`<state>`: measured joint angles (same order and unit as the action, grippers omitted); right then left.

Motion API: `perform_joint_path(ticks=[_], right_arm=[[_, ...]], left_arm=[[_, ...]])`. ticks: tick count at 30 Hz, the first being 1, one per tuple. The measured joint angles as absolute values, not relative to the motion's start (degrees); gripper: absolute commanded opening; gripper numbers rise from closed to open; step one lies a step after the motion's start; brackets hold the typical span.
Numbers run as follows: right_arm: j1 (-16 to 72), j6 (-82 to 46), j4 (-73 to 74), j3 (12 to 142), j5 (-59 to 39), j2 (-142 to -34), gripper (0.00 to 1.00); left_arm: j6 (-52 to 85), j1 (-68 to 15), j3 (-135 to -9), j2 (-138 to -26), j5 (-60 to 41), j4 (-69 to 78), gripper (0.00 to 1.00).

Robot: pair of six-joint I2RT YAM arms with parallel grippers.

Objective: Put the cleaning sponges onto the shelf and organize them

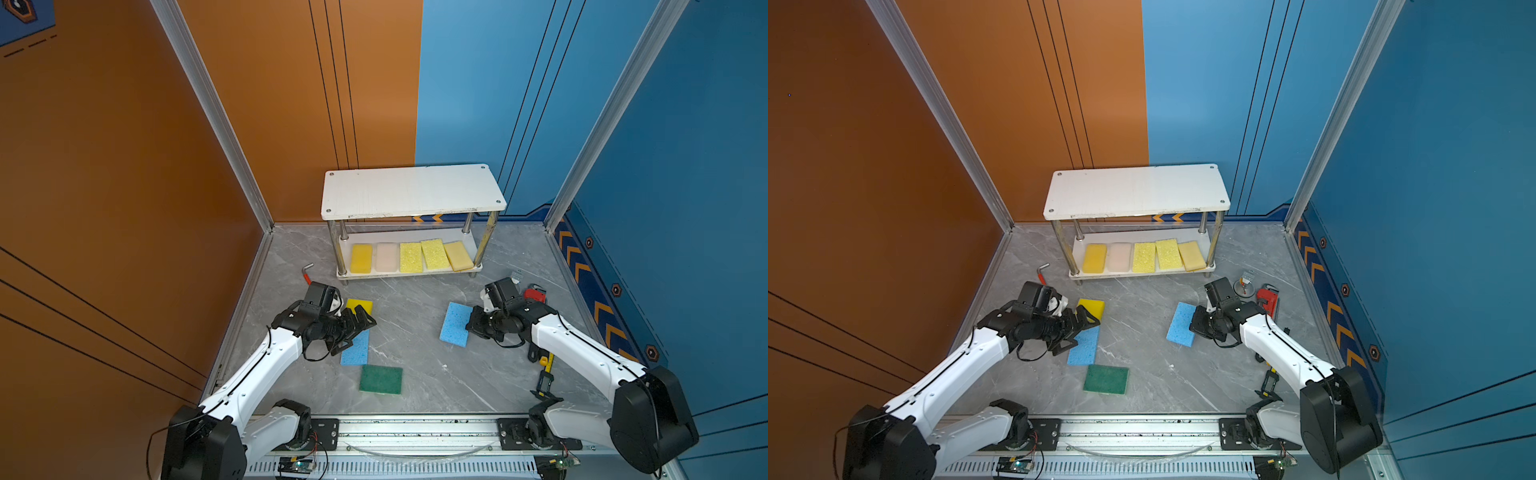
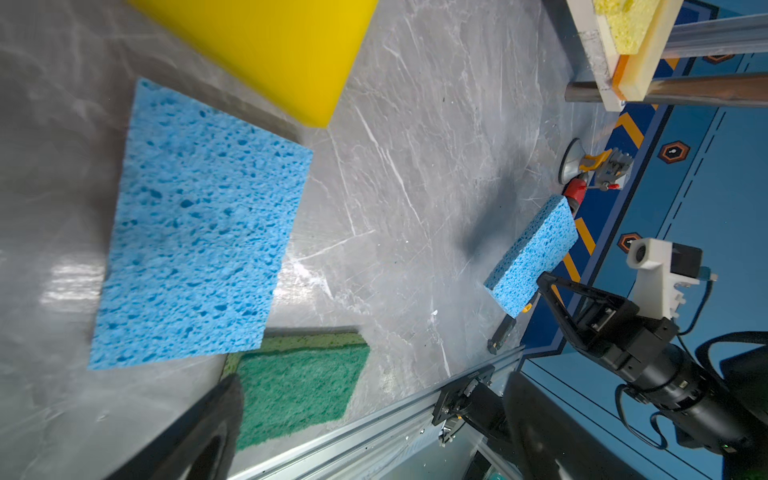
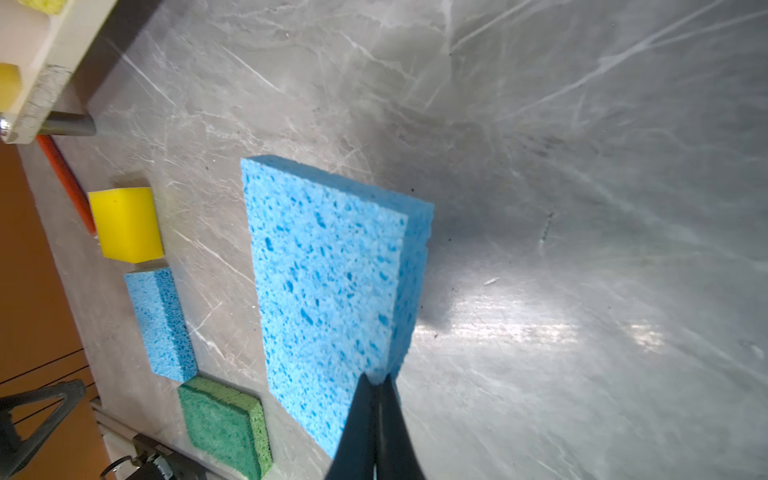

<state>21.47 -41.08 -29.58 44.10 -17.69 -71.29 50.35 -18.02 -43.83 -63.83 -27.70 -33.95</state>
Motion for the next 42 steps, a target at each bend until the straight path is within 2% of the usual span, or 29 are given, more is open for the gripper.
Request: perform_joint_path(ticks=[12,21,30,37,42], right_arm=[[19.9,-41.1,-30.7,43.5,-22.4,-65.5,0.0],[19.4,-41.1,-31.8,47.9,-24.6,-65.4,0.0],[20.3,-40.6,-32.0,55.3,-30.8,-68.4,0.0],[24.9,-40.4,-32.1,60.8,-33.4,-72.3,0.0],[28.3,-40.2,-32.1,63.6,-34.2,-75.1,0.0]], left_arm=[[50.3,-20.9,-49.3,-68.7,-27.7,-30.0,0.98],[50.4,-21.2,-50.1,-68.9,-30.3,-27.4,0.98],[52.5,-21.9,-50.2,-70.7,-36.7,-18.8,0.98],[55.1,-23.1,-51.4,-72.6,-40.2,-11.7,1.0],[55.5,-24.6,-52.2,-73.1,-41.1,-9.7,0.96]])
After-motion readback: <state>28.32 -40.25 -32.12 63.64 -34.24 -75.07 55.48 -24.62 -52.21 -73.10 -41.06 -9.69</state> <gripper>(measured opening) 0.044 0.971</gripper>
